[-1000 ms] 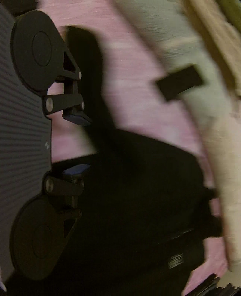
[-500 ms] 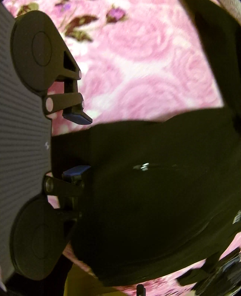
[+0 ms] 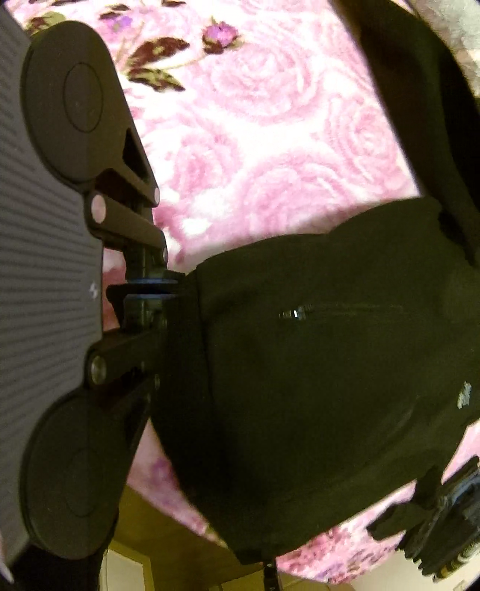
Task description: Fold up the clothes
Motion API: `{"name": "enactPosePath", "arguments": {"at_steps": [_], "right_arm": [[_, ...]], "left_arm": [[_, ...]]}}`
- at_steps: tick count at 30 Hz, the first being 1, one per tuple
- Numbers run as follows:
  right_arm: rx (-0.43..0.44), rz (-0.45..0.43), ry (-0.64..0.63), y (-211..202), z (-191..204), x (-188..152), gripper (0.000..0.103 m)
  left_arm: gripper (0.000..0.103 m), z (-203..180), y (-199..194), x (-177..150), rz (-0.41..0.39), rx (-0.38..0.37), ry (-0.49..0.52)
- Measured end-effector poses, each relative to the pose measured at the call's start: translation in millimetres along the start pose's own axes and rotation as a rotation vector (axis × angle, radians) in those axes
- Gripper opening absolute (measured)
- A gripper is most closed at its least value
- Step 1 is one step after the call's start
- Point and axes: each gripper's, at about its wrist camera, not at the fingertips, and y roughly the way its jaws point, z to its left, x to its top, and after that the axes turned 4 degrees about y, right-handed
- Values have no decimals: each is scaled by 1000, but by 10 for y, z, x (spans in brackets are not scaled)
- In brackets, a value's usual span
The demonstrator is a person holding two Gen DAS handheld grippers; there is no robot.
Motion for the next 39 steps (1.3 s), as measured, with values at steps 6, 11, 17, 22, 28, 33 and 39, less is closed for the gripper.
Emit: {"name": "enactPosePath", "arguments": {"at_steps": [6, 11, 17, 22, 28, 33, 39], "right_arm": [[-79, -5, 13, -512, -244, 28, 1], [-85, 45, 34, -279, -350, 14, 2], [-131, -26, 17, -444, -337, 70, 71], [-105, -73, -61, -613, -130, 300, 71], [-10, -117, -227, -544, 502, 741, 71], [85, -156, -357, -337, 1345, 1060, 71], [116, -246, -535, 31, 2535, 1272, 72]], "left_arm": [[2, -498, -69, -86, 16, -53, -6], [3, -638, 173, -75, 93, -26, -50], [20, -739, -112, 167, 101, 76, 2], [23, -649, -352, 510, 86, 230, 33], [40, -585, -436, 1206, 13, 389, 162], [56, 135, -387, 1670, -35, 478, 277], [68, 1070, 190, 2156, -44, 471, 453]]}}
